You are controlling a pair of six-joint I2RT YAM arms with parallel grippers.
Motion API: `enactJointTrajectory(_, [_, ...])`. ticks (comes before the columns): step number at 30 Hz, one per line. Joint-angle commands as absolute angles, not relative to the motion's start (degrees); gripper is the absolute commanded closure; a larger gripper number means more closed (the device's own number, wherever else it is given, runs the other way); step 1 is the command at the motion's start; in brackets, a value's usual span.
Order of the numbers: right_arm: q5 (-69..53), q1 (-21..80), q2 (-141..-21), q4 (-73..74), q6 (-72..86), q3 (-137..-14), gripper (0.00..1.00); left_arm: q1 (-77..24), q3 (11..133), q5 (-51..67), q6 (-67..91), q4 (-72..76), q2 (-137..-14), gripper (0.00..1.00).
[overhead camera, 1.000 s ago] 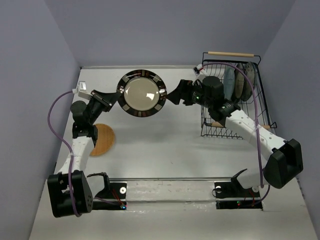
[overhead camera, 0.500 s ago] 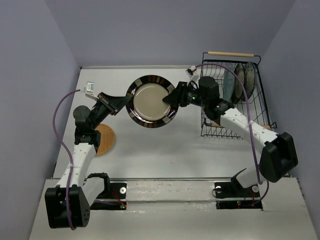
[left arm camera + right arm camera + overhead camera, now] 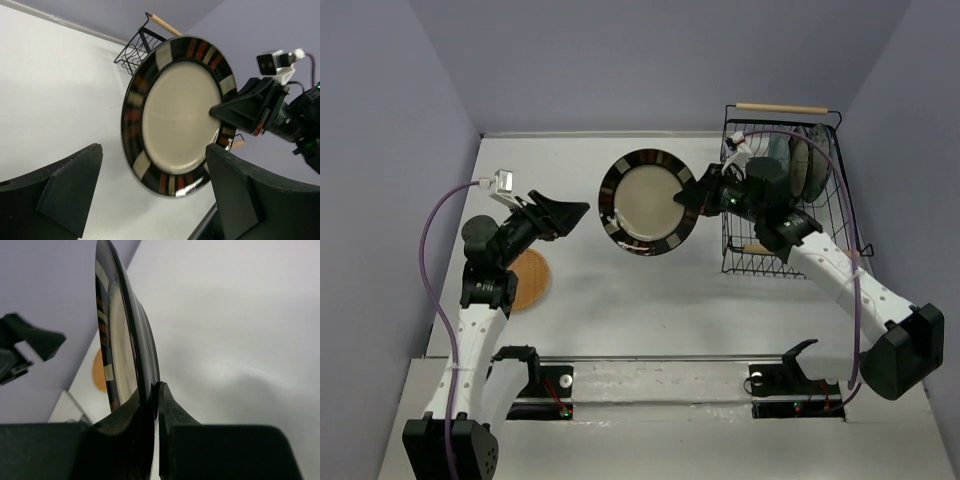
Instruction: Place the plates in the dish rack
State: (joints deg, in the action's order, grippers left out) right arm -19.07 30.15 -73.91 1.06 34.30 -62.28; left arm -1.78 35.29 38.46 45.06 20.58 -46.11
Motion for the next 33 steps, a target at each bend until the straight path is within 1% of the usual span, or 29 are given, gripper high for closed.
enactJointTrajectory(1, [-0.9, 24.7, -66.8, 2.7, 25.1, -75.3, 0.93, -2.3, 36.2, 39.4, 36.8, 15.7, -42.7, 0.04])
enactJointTrajectory(3, [5.9, 24.7, -67.8, 8.9, 20.9, -79.9, 0.93, -5.2, 37.3, 37.8, 31.0, 10.4, -41.1, 0.03])
enactJointTrajectory(4, [12.5, 24.7, -69.2, 12.0, 16.3, -83.7, 0.93, -7.0, 37.4, 35.5, 29.4, 8.9, -40.4, 0.03])
enactJointTrajectory(5, [15.9, 24.7, -70.1, 13.3, 14.3, -85.2, 0.93, -8.9, 37.2, 35.2, 27.0, 8.8, -39.8, 0.03])
enactJointTrajectory(6, [22.5, 24.7, -71.0, 14.1, 9.9, -86.6, 0.93, -12.7, 36.9, 34.9, 25.9, 8.4, -39.1, 0.03])
enactJointTrajectory(7, [25.8, 24.7, -72.8, 14.5, 7.4, -88.7, 0.93, -14.7, 37.1, 34.6, 23.9, 7.4, -38.9, 0.01])
enactJointTrajectory(9, [33.0, 24.1, -75.2, 14.5, 1.4, -91.4, 0.93, -19.8, 38.5, 33.8, 21.9, 5.6, -39.4, 0.01])
enactJointTrajectory(12, [37.9, 24.1, -80.7, 14.4, -4.7, -97.1, 0.93, -24.2, 39.7, 32.2, 19.0, 3.1, -39.6, 0.01])
enactJointTrajectory(15, [46.0, 23.6, -86.5, 13.5, -13.4, -101.9, 0.93, -27.7, 39.6, 31.5, 18.2, 1.4, -39.5, 0.01])
enactJointTrajectory(20, [46.0, 20.8, -93.1, 13.3, -15.0, -105.1, 0.93, -28.2, 39.9, 30.2, 18.0, 0.3, -40.0, 0.01])
enactJointTrajectory(24, [45.3, 19.4, -96.5, 13.2, -14.2, -105.4, 0.93, -29.4, 40.2, 29.1, 17.6, 0.0, -40.6, 0.01])
enactJointTrajectory(33, [42.3, 14.7, -100.7, 13.4, -10.5, -103.4, 0.93, -31.6, 40.7, 27.0, 17.0, -2.5, -41.1, 0.01])
